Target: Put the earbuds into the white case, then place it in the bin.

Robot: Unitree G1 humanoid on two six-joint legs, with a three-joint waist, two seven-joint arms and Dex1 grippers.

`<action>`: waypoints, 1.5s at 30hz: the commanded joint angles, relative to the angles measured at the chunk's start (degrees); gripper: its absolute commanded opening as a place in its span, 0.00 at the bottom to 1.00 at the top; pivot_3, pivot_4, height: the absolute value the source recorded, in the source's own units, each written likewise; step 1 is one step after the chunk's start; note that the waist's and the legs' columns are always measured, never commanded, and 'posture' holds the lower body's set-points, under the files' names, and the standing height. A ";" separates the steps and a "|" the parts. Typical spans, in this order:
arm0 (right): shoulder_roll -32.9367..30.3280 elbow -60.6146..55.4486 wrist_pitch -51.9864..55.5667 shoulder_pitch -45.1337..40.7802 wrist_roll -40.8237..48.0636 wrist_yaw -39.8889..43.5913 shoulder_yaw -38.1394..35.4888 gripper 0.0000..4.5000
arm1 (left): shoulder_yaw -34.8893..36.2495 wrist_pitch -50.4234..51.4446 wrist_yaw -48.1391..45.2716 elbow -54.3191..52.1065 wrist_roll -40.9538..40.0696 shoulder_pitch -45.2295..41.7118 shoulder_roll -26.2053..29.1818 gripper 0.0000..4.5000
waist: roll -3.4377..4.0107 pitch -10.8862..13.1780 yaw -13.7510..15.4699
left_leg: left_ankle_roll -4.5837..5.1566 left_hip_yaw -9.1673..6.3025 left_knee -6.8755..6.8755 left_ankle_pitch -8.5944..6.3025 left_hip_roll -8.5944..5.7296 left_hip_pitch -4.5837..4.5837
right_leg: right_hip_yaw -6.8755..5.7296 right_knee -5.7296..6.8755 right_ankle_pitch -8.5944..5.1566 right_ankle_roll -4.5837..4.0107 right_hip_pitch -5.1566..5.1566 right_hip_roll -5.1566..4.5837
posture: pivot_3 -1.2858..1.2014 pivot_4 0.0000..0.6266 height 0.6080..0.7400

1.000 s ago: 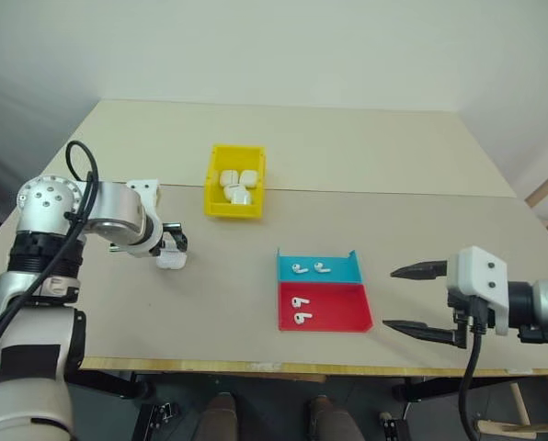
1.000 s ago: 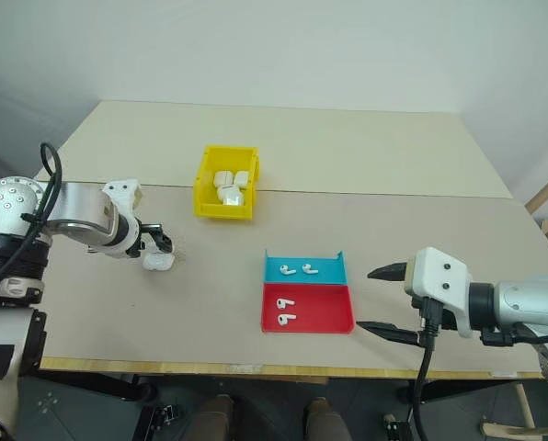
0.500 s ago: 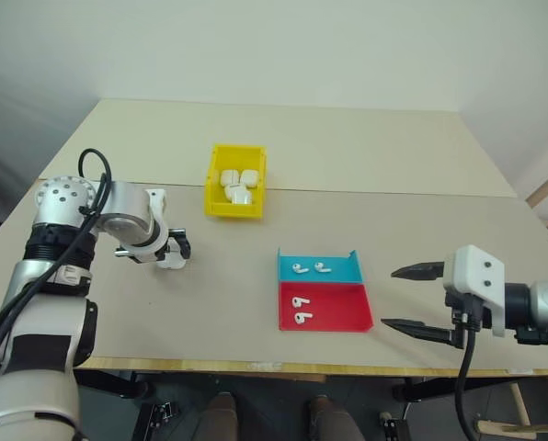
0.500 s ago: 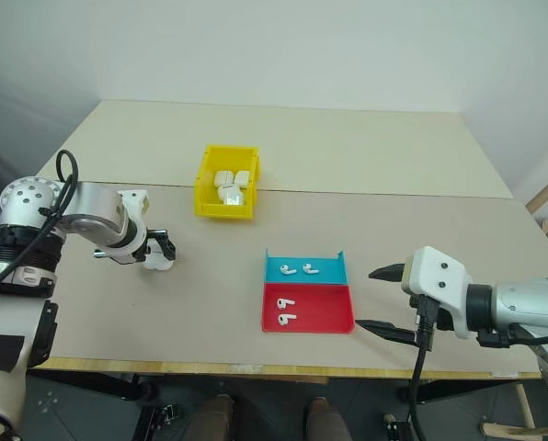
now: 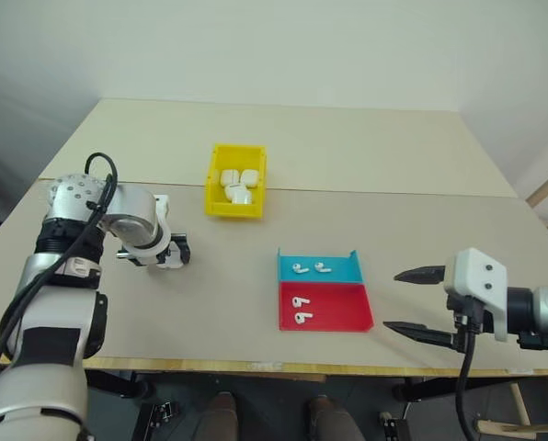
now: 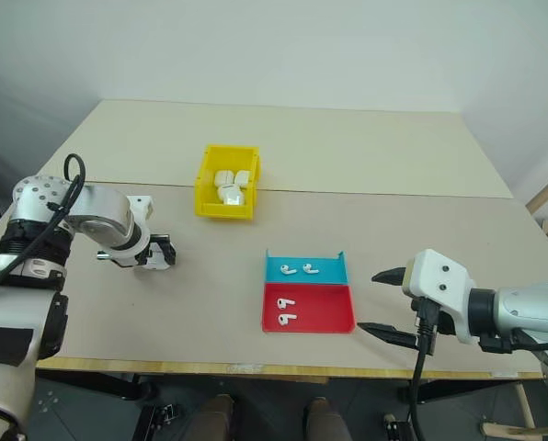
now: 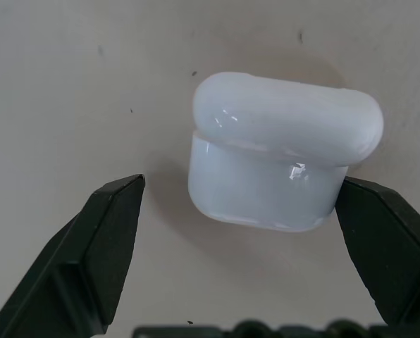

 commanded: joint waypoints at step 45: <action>-1.17 -1.40 2.96 -0.31 0.22 -1.54 -0.83 1.00 | 5.15 2.51 -17.18 4.68 21.78 -5.08 -2.76 0.63 | -0.02 0.00 -0.58 | -0.01 -0.05 0.00 0.00 -0.04 -0.02 | -0.02 -0.01 0.01 0.09 0.00 -0.04 | 0.52 0.24 1.00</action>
